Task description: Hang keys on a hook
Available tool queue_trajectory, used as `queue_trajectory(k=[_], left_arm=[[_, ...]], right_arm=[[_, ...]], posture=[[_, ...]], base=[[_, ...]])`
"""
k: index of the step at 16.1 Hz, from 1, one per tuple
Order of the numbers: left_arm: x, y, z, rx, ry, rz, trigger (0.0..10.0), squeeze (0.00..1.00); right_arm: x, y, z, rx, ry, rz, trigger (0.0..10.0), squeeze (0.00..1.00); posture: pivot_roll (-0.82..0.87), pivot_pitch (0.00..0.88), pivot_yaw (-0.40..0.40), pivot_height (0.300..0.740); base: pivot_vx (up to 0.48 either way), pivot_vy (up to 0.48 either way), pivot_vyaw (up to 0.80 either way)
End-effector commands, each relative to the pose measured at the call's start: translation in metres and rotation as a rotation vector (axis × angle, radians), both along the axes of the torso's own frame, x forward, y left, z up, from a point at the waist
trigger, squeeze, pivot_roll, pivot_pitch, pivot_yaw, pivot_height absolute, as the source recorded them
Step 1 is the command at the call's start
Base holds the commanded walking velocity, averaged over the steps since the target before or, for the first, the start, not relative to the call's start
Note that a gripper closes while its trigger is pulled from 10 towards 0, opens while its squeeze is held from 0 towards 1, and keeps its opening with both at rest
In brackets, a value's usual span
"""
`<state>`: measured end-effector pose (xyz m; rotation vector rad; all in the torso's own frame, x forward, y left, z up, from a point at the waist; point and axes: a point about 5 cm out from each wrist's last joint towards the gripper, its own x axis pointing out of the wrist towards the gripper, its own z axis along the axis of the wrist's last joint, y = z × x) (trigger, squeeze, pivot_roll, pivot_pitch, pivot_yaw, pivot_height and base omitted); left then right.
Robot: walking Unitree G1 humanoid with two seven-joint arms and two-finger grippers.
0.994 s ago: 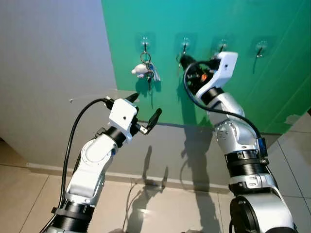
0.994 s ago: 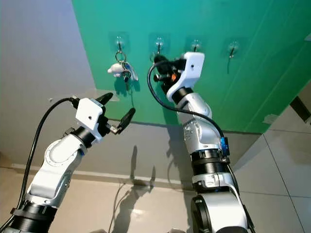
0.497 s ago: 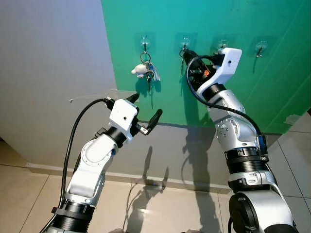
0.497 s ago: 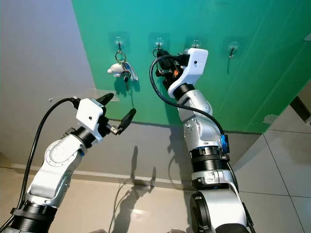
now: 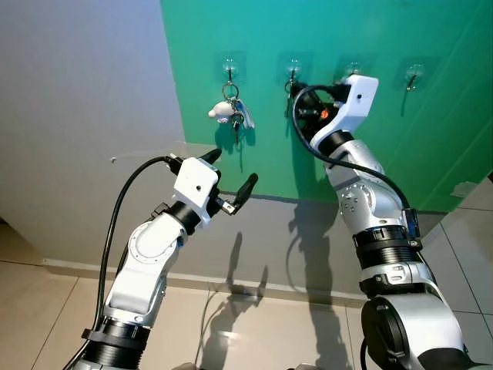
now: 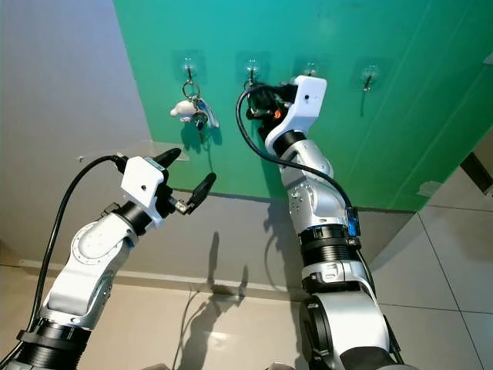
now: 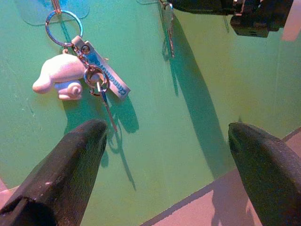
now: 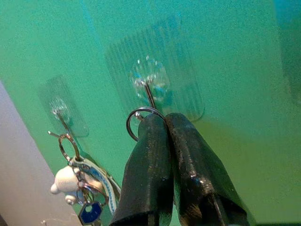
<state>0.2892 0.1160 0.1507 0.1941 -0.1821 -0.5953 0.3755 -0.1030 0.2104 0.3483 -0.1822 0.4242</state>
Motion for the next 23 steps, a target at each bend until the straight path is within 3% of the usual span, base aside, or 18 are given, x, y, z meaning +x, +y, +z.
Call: queue_trajectory(k=[1, 5, 11, 12, 17, 20, 21, 23], left_arm=[[0.002, -0.001, 0.0, 0.004, 0.006, -0.007, 10.0, 0.0], [0.001, -0.003, 0.0, 0.003, 0.006, -0.014, 10.0, 0.0], [0.004, -0.003, 0.001, 0.009, -0.005, -0.009, 10.0, 0.0], [0.005, -0.002, 0.001, 0.01, -0.001, 0.0, 10.0, 0.0], [0.002, -0.005, 0.0, -0.003, 0.006, -0.032, 10.0, 0.0], [-0.005, -0.007, -0.002, -0.014, 0.015, -0.067, 10.0, 0.0], [-0.007, -0.004, -0.003, -0.025, 0.024, -0.038, 10.0, 0.0], [-0.011, 0.006, -0.009, -0.027, 0.051, 0.048, 10.0, 0.0]], right_arm=[[0.003, 0.001, 0.005, -0.011, -0.005, -0.005, 10.0, 0.0], [0.008, -0.006, -0.009, -0.07, 0.072, -0.079, 10.0, 0.0], [0.002, -0.008, -0.012, -0.056, 0.045, -0.069, 10.0, 0.0], [-0.001, -0.007, -0.01, -0.033, 0.028, -0.052, 10.0, 1.0], [-0.011, -0.005, -0.011, -0.046, -0.016, 0.009, 10.0, 1.0], [-0.025, -0.015, -0.02, -0.109, 0.001, -0.013, 10.0, 1.0], [-0.035, -0.022, -0.025, -0.112, 0.005, -0.025, 10.0, 0.0], [-0.057, -0.034, -0.034, -0.13, 0.024, -0.057, 10.0, 0.0]], posture=[[-0.06, 0.0, 0.019, 0.74], [-0.06, 0.0, 0.021, 0.74], [-0.07, 0.0, 0.031, 0.74], [-0.07, 0.0, 0.034, 0.74], [-0.08, 0.0, 0.031, 0.74], [-0.09, 0.0, 0.032, 0.74], [-0.09, 0.0, 0.027, 0.74], [-0.09, 0.0, 0.018, 0.74]], base=[[0.0, 0.0, 0.0], [0.0, 0.0, 0.0], [0.0, 0.0, 0.0], [0.0, 0.0, 0.0], [0.0, 0.0, 0.0], [0.0, 0.0, 0.0], [0.0, 0.0, 0.0], [0.0, 0.0, 0.0]])
